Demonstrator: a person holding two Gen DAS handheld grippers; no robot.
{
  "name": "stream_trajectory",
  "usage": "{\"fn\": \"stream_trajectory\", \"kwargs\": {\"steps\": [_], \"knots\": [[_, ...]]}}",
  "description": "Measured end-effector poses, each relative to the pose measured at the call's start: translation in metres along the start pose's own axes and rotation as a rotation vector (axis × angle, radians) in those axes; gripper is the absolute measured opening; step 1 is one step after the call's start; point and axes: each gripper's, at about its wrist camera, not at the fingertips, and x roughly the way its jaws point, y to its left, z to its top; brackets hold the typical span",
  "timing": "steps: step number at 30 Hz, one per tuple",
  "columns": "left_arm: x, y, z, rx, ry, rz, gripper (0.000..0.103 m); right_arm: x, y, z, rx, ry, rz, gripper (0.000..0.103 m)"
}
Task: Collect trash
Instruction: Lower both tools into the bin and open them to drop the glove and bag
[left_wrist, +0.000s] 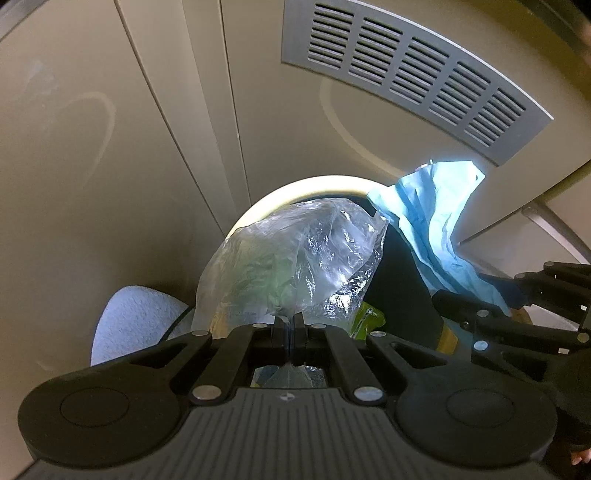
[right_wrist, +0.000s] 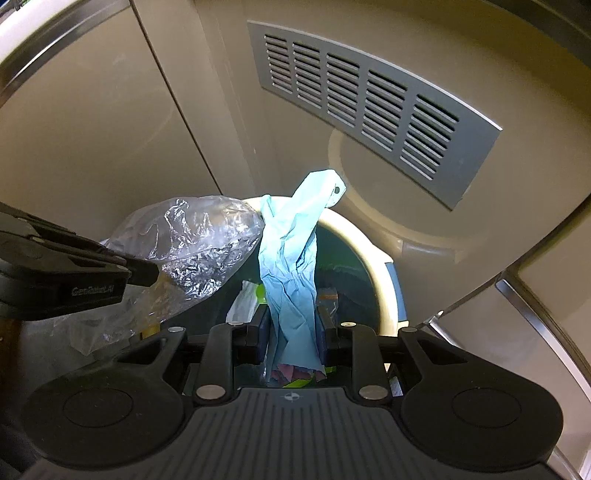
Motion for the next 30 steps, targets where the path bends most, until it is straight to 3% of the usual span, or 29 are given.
{"fn": "stream_trajectory", "kwargs": {"steps": [13, 26, 30], "knots": [[0.046, -0.003, 0.01, 0.005, 0.092, -0.002, 0.0, 0.029, 0.007, 0.004, -0.024, 0.063, -0.027, 0.028], [0.066, -0.012, 0.02, 0.024, 0.147, 0.011, 0.0, 0.054, 0.011, 0.005, -0.038, 0.124, -0.057, 0.028], [0.068, -0.014, 0.017, 0.039, 0.142, 0.007, 0.002, 0.058, 0.01, 0.005, -0.033, 0.129, -0.069, 0.033]]}}
